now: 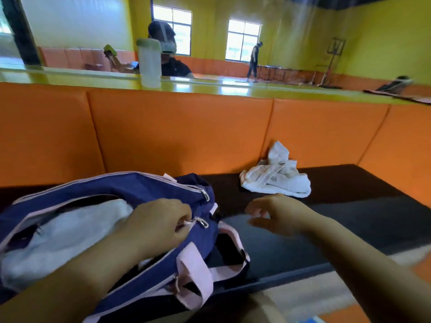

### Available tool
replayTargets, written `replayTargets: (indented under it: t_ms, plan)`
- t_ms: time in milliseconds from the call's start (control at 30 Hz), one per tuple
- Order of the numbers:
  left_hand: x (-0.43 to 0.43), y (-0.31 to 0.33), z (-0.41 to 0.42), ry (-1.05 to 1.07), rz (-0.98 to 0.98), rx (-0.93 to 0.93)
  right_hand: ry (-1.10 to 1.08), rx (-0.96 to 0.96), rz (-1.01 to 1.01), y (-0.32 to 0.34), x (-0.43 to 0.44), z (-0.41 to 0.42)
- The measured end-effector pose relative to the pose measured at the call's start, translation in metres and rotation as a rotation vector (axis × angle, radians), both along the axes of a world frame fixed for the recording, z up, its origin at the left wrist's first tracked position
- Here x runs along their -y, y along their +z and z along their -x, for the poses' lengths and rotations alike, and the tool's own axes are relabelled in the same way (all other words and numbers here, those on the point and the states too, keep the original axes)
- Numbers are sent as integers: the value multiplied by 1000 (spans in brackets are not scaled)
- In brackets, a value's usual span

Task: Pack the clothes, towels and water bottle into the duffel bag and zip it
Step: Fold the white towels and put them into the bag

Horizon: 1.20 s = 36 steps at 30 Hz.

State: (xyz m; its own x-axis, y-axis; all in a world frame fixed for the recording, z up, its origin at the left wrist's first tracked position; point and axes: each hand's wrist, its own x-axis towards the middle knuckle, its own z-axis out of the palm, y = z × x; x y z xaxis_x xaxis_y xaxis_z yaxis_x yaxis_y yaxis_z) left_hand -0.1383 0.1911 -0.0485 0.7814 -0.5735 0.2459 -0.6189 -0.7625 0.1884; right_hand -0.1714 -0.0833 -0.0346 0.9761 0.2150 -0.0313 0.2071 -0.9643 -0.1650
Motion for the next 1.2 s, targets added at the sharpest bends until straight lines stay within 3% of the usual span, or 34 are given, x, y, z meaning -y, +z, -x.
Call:
replayTargets:
  t_ms: [267,467,733,900,1000,1200]
  plan:
    - [134,-23,-42,-170,-49,-105,-378,-68,34,-35,127,-31]
    - [213,-52,-98,-104,-88,-267,-605,10,-10,-70,205,-72]
    - [281,-91,-174,27,93,-306,-509,112,-167,-96,259,-124]
    - [302,-115,-197,74,-3,-407,-434,8,-136,-107,260,-139]
    - [303,-116,-198,103,-152,-298,-451,75,-203,-111,254,-136]
    - [278,-103,-181,64,-28,-452,-503,134,-147,-109,243,-107]
